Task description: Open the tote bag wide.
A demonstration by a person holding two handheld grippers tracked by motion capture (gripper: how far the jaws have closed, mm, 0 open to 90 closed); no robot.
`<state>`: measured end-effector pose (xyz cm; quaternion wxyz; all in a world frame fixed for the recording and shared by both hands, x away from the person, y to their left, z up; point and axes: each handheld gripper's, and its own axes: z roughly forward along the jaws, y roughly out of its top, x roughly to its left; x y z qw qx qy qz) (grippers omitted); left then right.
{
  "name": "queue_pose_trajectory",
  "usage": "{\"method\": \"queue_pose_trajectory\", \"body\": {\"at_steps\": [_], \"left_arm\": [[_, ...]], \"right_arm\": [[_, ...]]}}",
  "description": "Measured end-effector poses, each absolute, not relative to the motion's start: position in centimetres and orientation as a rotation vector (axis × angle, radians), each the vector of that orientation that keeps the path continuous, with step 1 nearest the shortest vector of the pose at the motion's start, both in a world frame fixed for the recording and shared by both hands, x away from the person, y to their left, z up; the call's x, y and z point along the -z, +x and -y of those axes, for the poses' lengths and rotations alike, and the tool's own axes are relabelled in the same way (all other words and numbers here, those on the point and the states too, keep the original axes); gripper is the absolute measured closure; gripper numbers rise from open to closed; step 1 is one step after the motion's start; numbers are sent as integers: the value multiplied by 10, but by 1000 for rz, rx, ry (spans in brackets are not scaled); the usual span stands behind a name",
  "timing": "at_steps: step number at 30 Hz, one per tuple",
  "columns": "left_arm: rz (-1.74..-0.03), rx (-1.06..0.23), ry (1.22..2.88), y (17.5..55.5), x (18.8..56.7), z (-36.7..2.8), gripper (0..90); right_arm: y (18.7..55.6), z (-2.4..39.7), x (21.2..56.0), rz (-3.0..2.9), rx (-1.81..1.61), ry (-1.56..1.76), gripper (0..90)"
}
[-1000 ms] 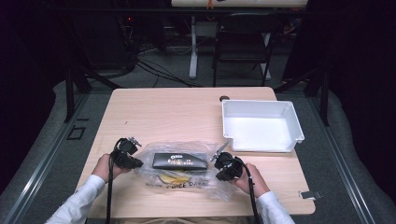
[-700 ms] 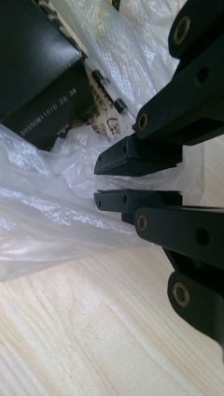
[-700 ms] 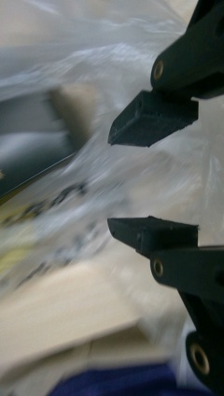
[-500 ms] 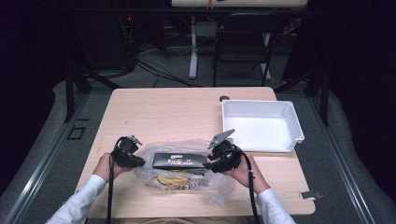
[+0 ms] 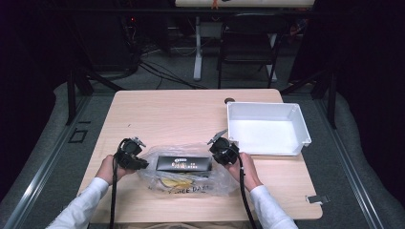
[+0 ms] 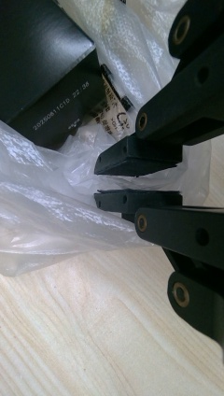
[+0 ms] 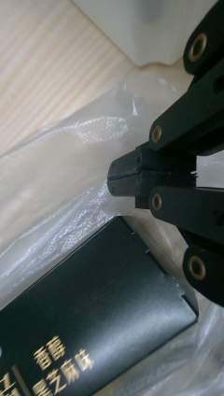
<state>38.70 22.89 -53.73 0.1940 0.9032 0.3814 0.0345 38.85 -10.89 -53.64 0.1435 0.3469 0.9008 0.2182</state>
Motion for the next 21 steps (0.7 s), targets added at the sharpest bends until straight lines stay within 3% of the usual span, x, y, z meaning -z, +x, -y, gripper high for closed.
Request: {"method": "queue_pose_trajectory", "body": {"at_steps": [9,10,12,13,15,18,21], "left_arm": [[-1049,-94,2500,387,535,-234,770],[-1050,-97,2483,386,532,-234,730],[-1032,-105,2432,384,525,-234,648],[-1031,-113,2413,383,521,-234,538],[-998,-111,2379,381,515,-234,509],[-977,-91,2338,379,510,-232,364],[-955,-78,2317,378,508,-231,273]], "right_arm": [[385,107,549,-2655,-550,982,900],[384,109,546,-2645,-574,980,900],[384,115,535,-2650,-676,987,818],[385,120,524,-2636,-738,983,734],[384,122,520,-2631,-792,990,703],[383,125,508,-2653,-842,962,553],[381,125,506,-2680,-850,930,497]]}}
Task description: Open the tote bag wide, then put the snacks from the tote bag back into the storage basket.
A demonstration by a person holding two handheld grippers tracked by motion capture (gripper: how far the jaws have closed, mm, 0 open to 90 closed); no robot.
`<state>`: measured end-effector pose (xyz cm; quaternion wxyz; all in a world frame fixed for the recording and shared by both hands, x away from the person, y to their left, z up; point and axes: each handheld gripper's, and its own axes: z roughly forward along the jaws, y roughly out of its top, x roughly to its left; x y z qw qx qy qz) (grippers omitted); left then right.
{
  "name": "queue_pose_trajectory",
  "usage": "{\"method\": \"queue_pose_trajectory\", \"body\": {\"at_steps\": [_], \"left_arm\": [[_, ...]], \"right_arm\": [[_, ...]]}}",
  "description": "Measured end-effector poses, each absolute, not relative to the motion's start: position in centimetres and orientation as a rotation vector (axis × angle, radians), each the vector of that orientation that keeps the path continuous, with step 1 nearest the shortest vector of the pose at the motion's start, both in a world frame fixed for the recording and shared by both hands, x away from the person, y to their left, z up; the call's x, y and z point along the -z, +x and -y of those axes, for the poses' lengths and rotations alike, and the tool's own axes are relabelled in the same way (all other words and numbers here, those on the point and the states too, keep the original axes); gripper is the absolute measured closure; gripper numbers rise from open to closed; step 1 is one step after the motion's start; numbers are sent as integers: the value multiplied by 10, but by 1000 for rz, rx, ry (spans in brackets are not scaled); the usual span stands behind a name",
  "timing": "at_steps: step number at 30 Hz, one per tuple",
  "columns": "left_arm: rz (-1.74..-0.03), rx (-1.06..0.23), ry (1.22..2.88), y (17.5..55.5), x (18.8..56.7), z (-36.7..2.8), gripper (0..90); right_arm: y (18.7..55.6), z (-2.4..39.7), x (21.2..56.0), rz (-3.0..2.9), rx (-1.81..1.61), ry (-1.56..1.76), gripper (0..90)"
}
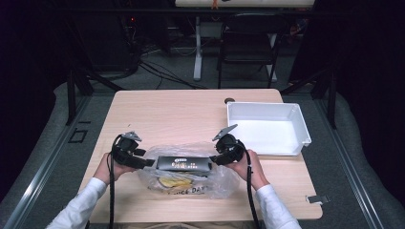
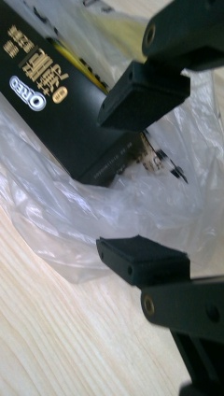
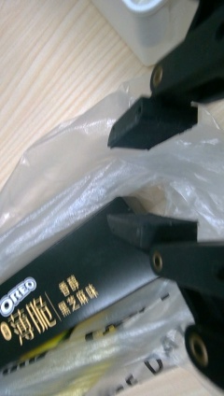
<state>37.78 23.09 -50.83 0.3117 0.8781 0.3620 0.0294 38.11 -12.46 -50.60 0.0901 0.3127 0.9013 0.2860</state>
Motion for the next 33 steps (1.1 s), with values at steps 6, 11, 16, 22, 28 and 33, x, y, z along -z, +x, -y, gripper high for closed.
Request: {"method": "queue_pose_trajectory", "body": {"at_steps": [6,11,16,22,28,33], "left_arm": [[-942,-117,2263,374,495,-237,159],[-975,-160,2201,371,483,-252,93],[-1011,-212,2176,371,477,-267,50],[-1062,-281,2161,371,477,-282,11],[-1134,-339,2145,373,487,-296,0],[-1183,-356,2150,378,496,-302,0]], "right_arm": [[379,120,500,-2720,-875,861,327],[380,115,498,-2767,-889,800,213],[380,109,500,-2786,-882,774,151],[381,107,500,-2819,-847,765,134],[380,106,502,-2834,-845,759,91],[378,104,500,-2840,-831,718,90]]}}
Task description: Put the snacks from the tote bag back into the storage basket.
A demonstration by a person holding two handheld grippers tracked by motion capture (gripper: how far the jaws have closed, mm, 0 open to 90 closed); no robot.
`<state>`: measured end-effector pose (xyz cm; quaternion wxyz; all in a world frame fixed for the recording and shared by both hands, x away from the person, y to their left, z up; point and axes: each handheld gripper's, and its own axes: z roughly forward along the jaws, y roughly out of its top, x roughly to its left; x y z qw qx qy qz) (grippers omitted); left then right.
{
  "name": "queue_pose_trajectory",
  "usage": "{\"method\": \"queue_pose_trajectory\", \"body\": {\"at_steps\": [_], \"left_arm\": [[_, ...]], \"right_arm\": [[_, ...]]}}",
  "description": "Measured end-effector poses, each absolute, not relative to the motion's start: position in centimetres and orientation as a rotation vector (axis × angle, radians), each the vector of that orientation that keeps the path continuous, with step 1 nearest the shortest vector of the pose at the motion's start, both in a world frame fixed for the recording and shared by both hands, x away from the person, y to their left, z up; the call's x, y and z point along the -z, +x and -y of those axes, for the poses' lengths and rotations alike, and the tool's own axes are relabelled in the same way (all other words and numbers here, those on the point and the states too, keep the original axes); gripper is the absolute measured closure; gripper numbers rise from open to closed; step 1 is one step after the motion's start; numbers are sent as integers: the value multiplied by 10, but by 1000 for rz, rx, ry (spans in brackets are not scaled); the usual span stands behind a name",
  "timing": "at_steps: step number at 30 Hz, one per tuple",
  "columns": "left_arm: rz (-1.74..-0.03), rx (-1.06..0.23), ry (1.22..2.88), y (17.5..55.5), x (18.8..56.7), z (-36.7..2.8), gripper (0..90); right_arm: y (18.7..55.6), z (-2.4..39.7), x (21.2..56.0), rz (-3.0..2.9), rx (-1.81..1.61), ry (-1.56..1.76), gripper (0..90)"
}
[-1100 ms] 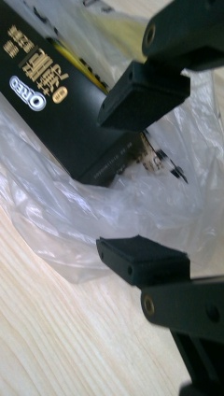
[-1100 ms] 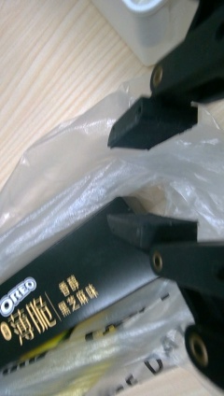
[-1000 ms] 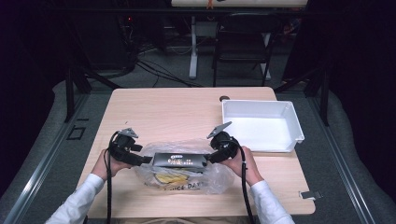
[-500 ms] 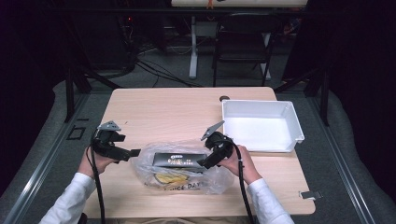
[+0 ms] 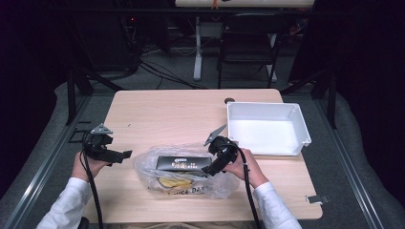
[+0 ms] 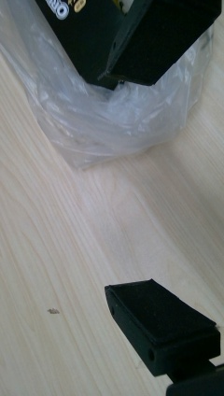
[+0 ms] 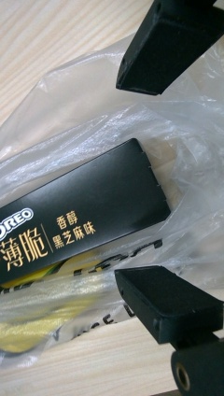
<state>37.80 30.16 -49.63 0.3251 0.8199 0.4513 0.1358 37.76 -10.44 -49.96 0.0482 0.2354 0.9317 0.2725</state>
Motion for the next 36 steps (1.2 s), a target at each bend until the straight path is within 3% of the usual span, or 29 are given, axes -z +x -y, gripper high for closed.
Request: {"method": "queue_pose_trajectory", "body": {"at_steps": [7,12,18,36], "left_arm": [[-1172,-344,2181,381,502,-296,0],[-1171,-329,2213,383,507,-295,0],[-1171,-315,2217,385,510,-295,1],[-1153,-290,2250,386,513,-291,0]], "right_arm": [[378,93,494,-2880,-762,620,154],[383,79,497,-2902,-693,518,280],[389,65,500,-2914,-674,448,352],[395,46,509,-2990,-620,374,351]]}}
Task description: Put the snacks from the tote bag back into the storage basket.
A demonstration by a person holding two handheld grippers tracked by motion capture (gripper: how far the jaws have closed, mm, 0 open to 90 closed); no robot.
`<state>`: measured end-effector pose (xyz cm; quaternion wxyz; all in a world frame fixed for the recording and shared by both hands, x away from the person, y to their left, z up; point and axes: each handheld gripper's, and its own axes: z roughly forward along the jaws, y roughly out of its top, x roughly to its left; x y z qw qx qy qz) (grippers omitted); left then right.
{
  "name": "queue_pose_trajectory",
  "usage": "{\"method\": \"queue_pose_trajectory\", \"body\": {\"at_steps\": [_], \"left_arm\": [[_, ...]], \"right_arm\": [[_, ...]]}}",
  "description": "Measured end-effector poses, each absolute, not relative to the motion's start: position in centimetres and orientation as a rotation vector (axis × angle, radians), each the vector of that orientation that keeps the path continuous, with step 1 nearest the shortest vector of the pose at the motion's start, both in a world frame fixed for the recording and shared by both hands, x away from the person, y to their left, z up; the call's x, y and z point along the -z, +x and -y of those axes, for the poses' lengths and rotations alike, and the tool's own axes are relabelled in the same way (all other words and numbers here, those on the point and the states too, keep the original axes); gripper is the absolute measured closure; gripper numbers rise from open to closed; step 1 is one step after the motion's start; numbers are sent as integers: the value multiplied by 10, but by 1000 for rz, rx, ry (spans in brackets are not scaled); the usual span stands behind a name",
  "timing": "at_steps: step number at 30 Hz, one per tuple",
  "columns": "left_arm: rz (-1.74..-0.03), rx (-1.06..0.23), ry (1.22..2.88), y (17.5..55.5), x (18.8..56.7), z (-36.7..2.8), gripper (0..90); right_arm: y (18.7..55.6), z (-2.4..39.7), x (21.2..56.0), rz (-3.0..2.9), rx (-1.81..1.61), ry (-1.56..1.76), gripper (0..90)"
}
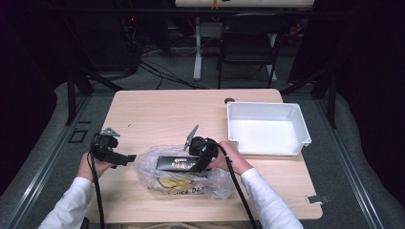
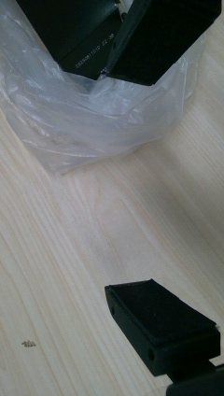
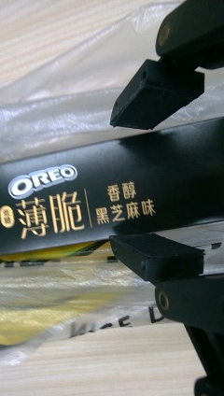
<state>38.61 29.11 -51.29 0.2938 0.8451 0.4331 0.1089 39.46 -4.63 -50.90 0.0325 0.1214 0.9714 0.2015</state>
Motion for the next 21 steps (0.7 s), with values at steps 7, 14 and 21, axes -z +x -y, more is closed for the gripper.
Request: {"method": "queue_pose_trajectory", "body": {"at_steps": [7,14,21], "left_arm": [[-1146,-273,2265,386,513,-291,1],[-1146,-276,2272,386,515,-289,1],[-1148,-266,2280,387,516,-289,0]], "right_arm": [[395,49,513,-3012,-558,351,334],[394,46,515,-3016,-505,295,337],[394,42,519,-3029,-411,236,345]]}}
